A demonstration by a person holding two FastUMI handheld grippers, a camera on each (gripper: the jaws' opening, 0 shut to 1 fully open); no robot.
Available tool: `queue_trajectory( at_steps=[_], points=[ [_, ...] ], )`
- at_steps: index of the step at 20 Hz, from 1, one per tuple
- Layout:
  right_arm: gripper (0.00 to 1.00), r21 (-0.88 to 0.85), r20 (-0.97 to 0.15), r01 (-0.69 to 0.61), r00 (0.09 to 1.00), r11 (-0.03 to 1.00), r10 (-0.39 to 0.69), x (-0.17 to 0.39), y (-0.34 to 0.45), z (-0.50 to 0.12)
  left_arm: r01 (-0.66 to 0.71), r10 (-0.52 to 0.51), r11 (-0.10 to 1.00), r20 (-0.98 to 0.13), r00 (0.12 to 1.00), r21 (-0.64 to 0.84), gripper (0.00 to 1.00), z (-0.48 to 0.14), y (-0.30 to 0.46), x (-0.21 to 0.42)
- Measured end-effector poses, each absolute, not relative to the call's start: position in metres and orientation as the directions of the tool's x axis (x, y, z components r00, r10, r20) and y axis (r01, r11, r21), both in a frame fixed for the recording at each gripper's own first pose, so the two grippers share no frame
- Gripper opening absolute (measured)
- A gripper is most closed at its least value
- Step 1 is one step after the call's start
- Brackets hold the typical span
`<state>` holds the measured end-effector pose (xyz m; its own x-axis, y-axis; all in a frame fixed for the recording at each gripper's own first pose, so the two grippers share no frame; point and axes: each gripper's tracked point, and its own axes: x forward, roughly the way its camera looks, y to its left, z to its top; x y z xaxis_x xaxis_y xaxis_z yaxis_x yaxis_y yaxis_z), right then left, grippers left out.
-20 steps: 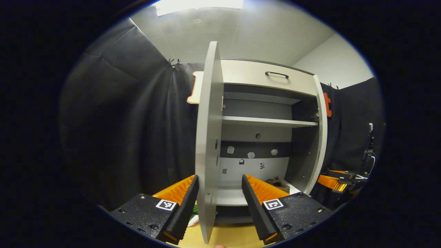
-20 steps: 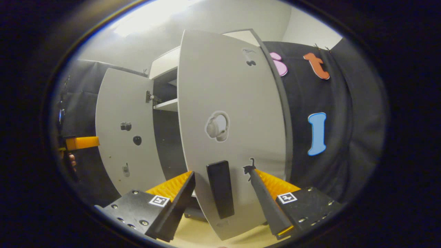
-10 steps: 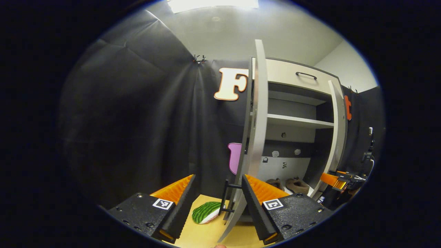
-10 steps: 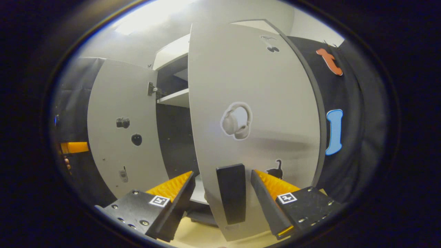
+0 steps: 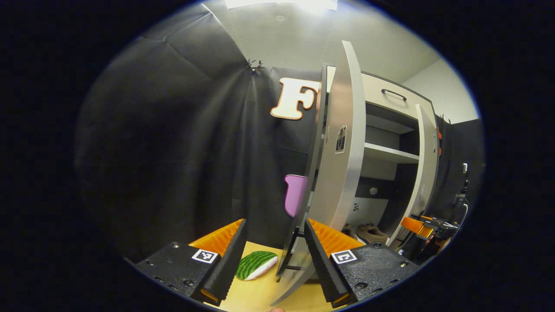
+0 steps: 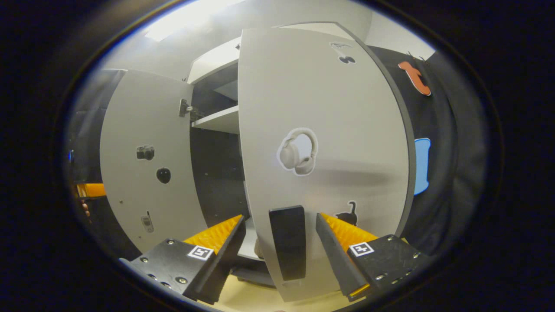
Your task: Grab one shoe with the right hand and put it into the shoe cabinet, grab the other shoe with the left hand and put it into the shoe cabinet; then close the right door with the right hand and the left door with the left hand.
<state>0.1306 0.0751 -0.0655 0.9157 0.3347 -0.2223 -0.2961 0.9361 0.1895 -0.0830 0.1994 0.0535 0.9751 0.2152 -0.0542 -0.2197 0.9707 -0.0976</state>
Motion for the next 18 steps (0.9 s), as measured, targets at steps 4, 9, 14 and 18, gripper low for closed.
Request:
queue_trajectory(
  at_steps=[4, 9, 14, 18],
  points=[
    [0.98, 0.178, -0.24, -0.274, 0.919, 0.945, 0.312, 0.122, 0.065, -0.073, -0.183, 0.178, 0.978, -0.059, 0.982, -0.102, 0.8, 0.052, 0.196, -0.079],
    [0.98, 0.163, -0.242, -0.26, 0.925, 0.952, 0.294, 0.118, 0.058, -0.074, -0.126, 0.122, 0.99, -0.062, 0.991, -0.071, 0.78, 0.053, 0.185, -0.076],
    [0.98, 0.151, -0.227, -0.247, 0.934, 0.957, 0.276, 0.115, 0.052, -0.068, -0.044, 0.037, 0.993, -0.065, 0.997, -0.112, 0.78, 0.049, 0.164, -0.071],
    [0.98, 0.14, -0.219, -0.244, 0.938, 0.96, 0.27, 0.108, 0.049, -0.067, 0.053, -0.063, 0.99, -0.079, 0.995, -0.131, 0.78, 0.044, 0.131, -0.063]
  ],
)
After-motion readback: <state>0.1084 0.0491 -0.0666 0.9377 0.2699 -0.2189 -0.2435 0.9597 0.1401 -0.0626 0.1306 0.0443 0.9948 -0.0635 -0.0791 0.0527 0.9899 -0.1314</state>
